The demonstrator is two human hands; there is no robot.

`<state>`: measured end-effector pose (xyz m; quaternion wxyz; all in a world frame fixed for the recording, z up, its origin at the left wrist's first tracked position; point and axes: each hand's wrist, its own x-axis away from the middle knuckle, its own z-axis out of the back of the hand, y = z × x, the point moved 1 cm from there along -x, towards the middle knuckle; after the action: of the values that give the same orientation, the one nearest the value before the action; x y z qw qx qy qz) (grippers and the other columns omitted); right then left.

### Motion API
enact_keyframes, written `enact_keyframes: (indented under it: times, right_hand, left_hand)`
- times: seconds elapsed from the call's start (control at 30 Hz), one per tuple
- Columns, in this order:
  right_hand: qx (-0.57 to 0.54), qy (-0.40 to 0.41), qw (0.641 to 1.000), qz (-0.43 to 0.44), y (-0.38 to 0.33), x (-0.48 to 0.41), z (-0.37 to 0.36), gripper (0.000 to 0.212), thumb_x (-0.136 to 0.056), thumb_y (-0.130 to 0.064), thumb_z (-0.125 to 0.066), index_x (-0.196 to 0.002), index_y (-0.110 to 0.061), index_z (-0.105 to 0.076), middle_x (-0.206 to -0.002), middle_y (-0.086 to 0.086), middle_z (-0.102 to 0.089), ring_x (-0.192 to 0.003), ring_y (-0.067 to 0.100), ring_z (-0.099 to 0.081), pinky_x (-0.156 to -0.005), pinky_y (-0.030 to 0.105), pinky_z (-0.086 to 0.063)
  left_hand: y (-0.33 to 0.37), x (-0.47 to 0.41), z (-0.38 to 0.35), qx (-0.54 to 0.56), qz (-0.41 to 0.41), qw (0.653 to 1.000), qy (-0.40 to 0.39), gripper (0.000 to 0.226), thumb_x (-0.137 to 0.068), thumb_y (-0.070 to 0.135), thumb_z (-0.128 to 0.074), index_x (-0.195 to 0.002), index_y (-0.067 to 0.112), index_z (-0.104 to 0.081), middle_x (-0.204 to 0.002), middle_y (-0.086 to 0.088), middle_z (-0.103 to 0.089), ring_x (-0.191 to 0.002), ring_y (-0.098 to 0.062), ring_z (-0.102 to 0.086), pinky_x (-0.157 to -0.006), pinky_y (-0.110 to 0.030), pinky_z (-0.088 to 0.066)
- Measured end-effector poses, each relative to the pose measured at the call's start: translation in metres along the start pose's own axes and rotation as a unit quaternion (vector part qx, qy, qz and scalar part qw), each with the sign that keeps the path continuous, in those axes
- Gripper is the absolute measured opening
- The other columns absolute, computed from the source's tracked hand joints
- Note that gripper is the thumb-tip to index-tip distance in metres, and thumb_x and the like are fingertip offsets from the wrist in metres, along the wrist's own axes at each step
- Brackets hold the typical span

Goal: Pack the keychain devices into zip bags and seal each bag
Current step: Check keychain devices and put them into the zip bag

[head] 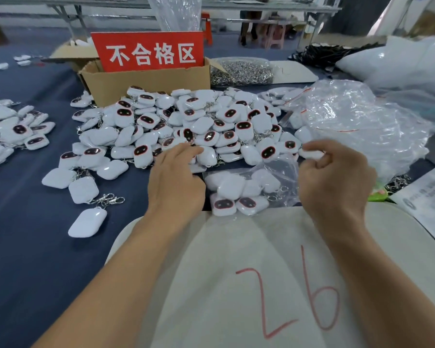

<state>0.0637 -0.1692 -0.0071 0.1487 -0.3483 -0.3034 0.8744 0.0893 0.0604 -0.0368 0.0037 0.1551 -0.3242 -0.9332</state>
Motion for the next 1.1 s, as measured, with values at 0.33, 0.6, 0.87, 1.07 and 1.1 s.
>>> enact_keyframes:
  times: [0.33,0.6,0.87,1.07,1.1]
  right_hand:
    - [-0.001,-0.42,0.897,0.136,-0.02,0.03,-0.019,0.059,-0.088,-0.041,-0.074,-0.144,-0.043,-0.055,-0.141,-0.013,-0.056,-0.13,0.007,-0.047,-0.107,0.018,-0.032]
    - [0.074,-0.239,0.966,0.058,-0.024,0.034,-0.02,0.069,-0.092,-0.058,-0.058,-0.154,-0.036,-0.039,-0.112,-0.005,-0.073,-0.103,0.011,-0.045,-0.106,0.039,-0.037]
    - [-0.086,-0.376,0.922,0.007,-0.014,0.022,-0.017,0.034,-0.094,-0.014,-0.06,-0.115,-0.034,-0.078,-0.132,-0.016,-0.068,-0.1,-0.009,-0.061,-0.076,0.001,-0.042]
    - [-0.161,-0.194,0.968,0.009,-0.012,0.019,-0.014,0.046,-0.089,-0.006,-0.051,-0.114,-0.032,-0.079,-0.073,-0.016,-0.072,-0.05,-0.003,-0.054,-0.047,0.007,-0.036]
    - [-0.167,-0.168,0.972,0.01,-0.012,0.018,-0.013,0.046,-0.087,-0.004,-0.051,-0.111,-0.03,-0.08,-0.063,-0.013,-0.067,-0.046,0.002,-0.051,-0.046,0.008,-0.034]
  left_hand:
    - [-0.009,-0.004,-0.008,-0.087,-0.033,0.993,-0.078,0.063,-0.101,0.018,-0.048,-0.16,0.026,-0.03,-0.17,0.003,-0.019,-0.156,-0.019,-0.016,-0.124,-0.04,-0.021]
    - [-0.01,-0.003,-0.005,-0.118,-0.038,0.992,0.034,0.043,-0.097,0.008,-0.056,-0.139,0.02,-0.06,-0.136,-0.001,-0.055,-0.118,-0.026,-0.053,-0.097,-0.036,-0.035]
    - [-0.013,-0.008,0.0,-0.012,0.015,0.997,0.072,0.024,-0.097,0.023,-0.06,-0.117,0.028,-0.073,-0.109,0.011,-0.058,-0.096,-0.014,-0.051,-0.082,-0.031,-0.037]
    - [-0.003,-0.005,0.007,0.092,0.021,0.98,0.177,0.023,-0.097,0.025,-0.058,-0.112,0.029,-0.074,-0.09,0.019,-0.06,-0.084,-0.002,-0.05,-0.072,-0.012,-0.035]
    - [0.0,-0.003,0.009,0.115,0.01,0.973,0.2,0.024,-0.096,0.026,-0.059,-0.115,0.029,-0.075,-0.089,0.021,-0.061,-0.086,0.0,-0.051,-0.075,-0.005,-0.037]
